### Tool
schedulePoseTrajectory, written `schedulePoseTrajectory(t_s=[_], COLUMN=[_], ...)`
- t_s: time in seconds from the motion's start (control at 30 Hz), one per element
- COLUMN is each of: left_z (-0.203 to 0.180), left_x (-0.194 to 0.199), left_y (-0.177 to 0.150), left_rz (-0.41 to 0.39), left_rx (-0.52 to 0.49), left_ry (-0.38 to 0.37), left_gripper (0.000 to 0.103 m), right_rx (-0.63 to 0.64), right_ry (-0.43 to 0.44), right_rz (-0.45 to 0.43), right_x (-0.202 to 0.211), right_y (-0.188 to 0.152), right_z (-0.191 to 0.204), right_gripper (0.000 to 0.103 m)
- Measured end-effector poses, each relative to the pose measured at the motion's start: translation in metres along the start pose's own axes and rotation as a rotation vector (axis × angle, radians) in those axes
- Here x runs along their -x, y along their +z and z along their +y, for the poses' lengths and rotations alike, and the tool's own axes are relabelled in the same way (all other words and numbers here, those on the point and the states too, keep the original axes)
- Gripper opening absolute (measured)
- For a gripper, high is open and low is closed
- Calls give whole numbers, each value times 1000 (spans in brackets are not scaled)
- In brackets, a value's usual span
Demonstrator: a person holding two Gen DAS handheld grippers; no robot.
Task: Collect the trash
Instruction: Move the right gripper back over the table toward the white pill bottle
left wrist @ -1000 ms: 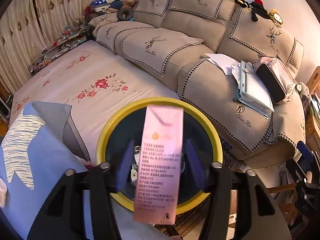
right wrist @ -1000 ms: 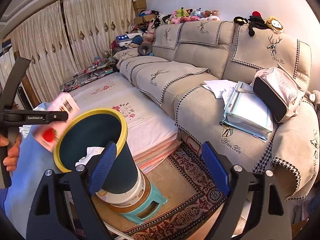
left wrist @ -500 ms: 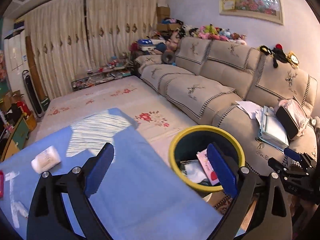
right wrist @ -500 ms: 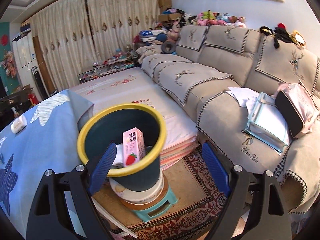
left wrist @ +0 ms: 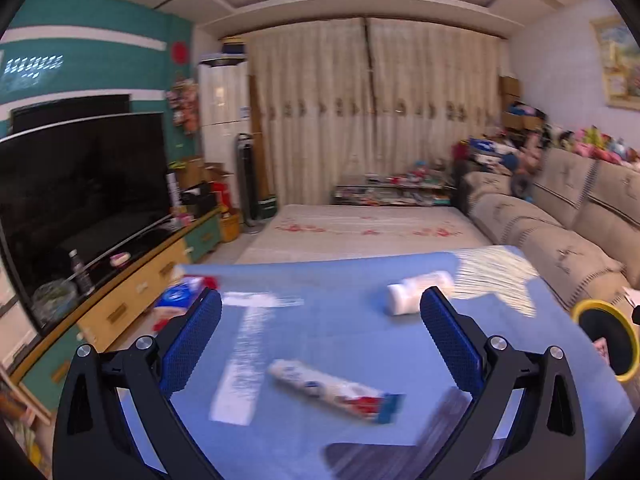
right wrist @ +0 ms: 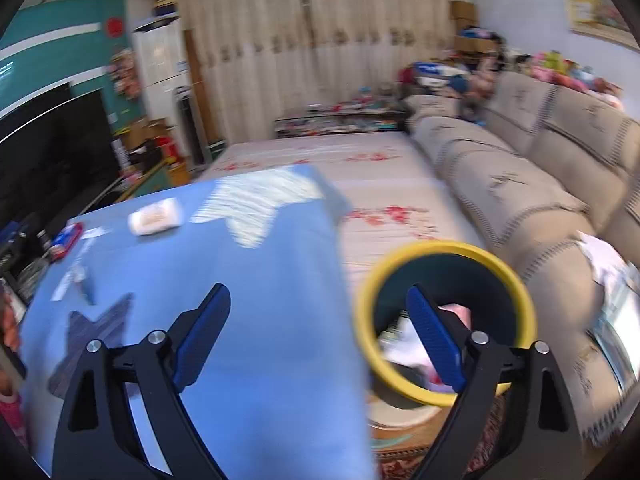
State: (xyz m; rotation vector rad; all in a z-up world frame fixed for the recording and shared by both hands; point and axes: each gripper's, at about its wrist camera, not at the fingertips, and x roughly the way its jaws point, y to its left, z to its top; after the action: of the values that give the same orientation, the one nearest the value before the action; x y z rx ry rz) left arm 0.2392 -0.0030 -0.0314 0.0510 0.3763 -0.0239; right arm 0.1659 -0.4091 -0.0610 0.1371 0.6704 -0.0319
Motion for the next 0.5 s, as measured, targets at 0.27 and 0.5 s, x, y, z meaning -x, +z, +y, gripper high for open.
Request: schedulePoseTrajectory(t_s=[0.27, 0.5], left_z=[55, 43], left_x=[-16, -19], left_y=[-20, -27], left_rz=[6, 15], left_rx=[125, 132], left_ry=[81, 83], left_gripper=[98, 98], right_rx=[182, 225], right_ry=[202, 239], right_rz=[56, 137], right_x=[-73, -147], right_y=[47, 67], right_z=[115, 184], right_gripper=[86, 91])
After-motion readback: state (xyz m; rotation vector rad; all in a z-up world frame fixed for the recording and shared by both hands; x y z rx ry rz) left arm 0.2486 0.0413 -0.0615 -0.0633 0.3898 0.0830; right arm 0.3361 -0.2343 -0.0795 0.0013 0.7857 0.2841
